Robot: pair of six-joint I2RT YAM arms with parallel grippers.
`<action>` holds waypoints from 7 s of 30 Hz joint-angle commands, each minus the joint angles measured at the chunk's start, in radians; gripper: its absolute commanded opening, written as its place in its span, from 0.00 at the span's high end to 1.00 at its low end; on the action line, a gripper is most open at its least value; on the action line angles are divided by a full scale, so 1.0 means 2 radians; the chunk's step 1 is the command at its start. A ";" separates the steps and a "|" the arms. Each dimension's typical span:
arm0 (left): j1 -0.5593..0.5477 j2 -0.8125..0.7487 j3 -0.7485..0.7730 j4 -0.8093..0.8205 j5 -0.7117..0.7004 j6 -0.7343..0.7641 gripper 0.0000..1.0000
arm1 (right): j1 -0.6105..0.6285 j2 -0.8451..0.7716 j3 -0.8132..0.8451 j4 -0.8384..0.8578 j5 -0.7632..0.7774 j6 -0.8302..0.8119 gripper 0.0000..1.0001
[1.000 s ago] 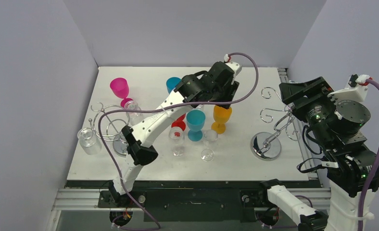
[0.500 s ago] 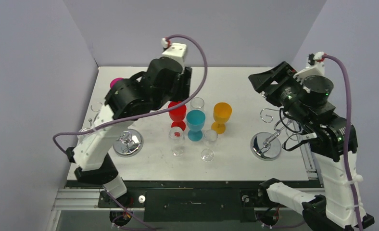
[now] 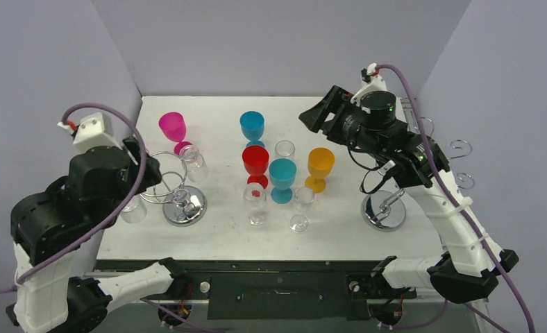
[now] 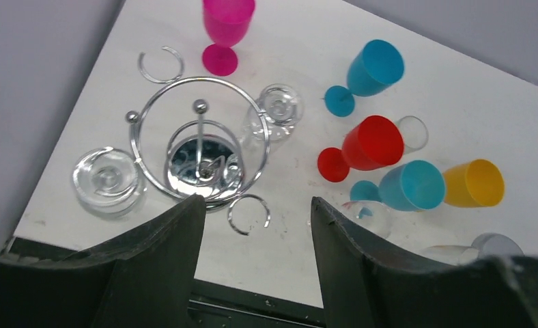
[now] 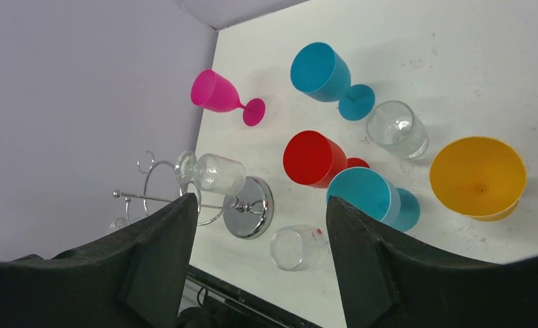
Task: Take the wine glass off the wine glass rack
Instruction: Pick up the wine glass from the wine rack.
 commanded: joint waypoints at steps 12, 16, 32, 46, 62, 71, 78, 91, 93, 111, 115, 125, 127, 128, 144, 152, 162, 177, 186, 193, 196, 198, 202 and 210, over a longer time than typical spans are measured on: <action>0.160 -0.065 -0.135 -0.026 -0.016 -0.021 0.31 | 0.013 0.033 -0.023 0.040 -0.054 -0.012 0.36; 0.160 -0.081 -0.168 -0.010 -0.008 -0.038 0.28 | 0.015 0.032 -0.031 0.036 -0.063 -0.016 0.36; 0.463 -0.077 -0.215 0.120 0.174 0.110 0.19 | 0.016 0.004 -0.056 0.022 -0.062 -0.035 0.36; 0.561 -0.133 -0.307 0.174 0.261 0.095 0.26 | 0.016 0.000 -0.075 0.028 -0.076 -0.056 0.36; 0.571 -0.168 -0.366 0.212 0.219 0.044 0.46 | 0.016 -0.011 -0.110 0.040 -0.105 -0.093 0.36; 0.571 -0.170 -0.389 0.233 0.218 0.025 0.49 | 0.016 -0.011 -0.120 0.043 -0.117 -0.097 0.36; 0.571 -0.170 -0.410 0.258 0.219 0.021 0.52 | 0.017 -0.009 -0.121 0.043 -0.119 -0.099 0.36; 0.587 -0.177 -0.428 0.278 0.221 0.030 0.67 | 0.017 -0.008 -0.123 0.042 -0.112 -0.101 0.36; 0.588 -0.179 -0.428 0.278 0.218 0.032 0.72 | 0.017 -0.009 -0.125 0.042 -0.111 -0.102 0.36; 0.588 -0.191 -0.454 0.305 0.224 0.031 0.57 | 0.017 -0.006 -0.129 0.043 -0.108 -0.104 0.36; 0.588 -0.198 -0.471 0.319 0.225 0.026 0.60 | 0.017 -0.006 -0.128 0.043 -0.107 -0.104 0.36; 0.588 -0.217 -0.469 0.330 0.216 0.027 0.72 | 0.017 -0.005 -0.129 0.043 -0.106 -0.105 0.36; 0.588 -0.218 -0.468 0.330 0.216 0.027 0.74 | 0.017 -0.005 -0.129 0.043 -0.106 -0.105 0.36; 0.588 -0.219 -0.468 0.329 0.216 0.027 0.75 | 0.017 -0.005 -0.130 0.044 -0.106 -0.105 0.36; 0.588 -0.234 -0.452 0.325 0.211 0.017 1.00 | 0.017 -0.006 -0.131 0.043 -0.103 -0.105 0.36; 0.588 -0.246 -0.445 0.319 0.201 0.004 1.00 | 0.017 -0.007 -0.130 0.043 -0.102 -0.106 0.36; 0.587 -0.264 -0.447 0.328 0.184 -0.015 1.00 | 0.020 -0.008 -0.133 0.044 -0.098 -0.106 0.37; 0.579 -0.280 -0.442 0.342 0.177 -0.019 1.00 | 0.021 -0.008 -0.134 0.044 -0.096 -0.107 0.37; 0.577 -0.283 -0.438 0.348 0.182 -0.020 1.00 | 0.021 -0.008 -0.134 0.044 -0.093 -0.107 0.37; 0.576 -0.284 -0.428 0.342 0.179 -0.023 1.00 | 0.032 0.004 -0.122 0.057 -0.129 -0.110 0.36; 0.576 -0.284 -0.422 0.337 0.171 -0.026 1.00 | 0.039 0.014 -0.109 0.058 -0.139 -0.108 0.36; 0.576 -0.284 -0.416 0.331 0.167 -0.027 1.00 | 0.042 0.019 -0.104 0.058 -0.143 -0.106 0.36; 0.576 -0.286 -0.407 0.326 0.162 -0.027 1.00 | 0.044 0.024 -0.101 0.061 -0.149 -0.103 0.36; 0.576 -0.274 -0.366 0.303 0.165 -0.031 1.00 | 0.048 0.039 -0.097 0.086 -0.178 -0.083 0.36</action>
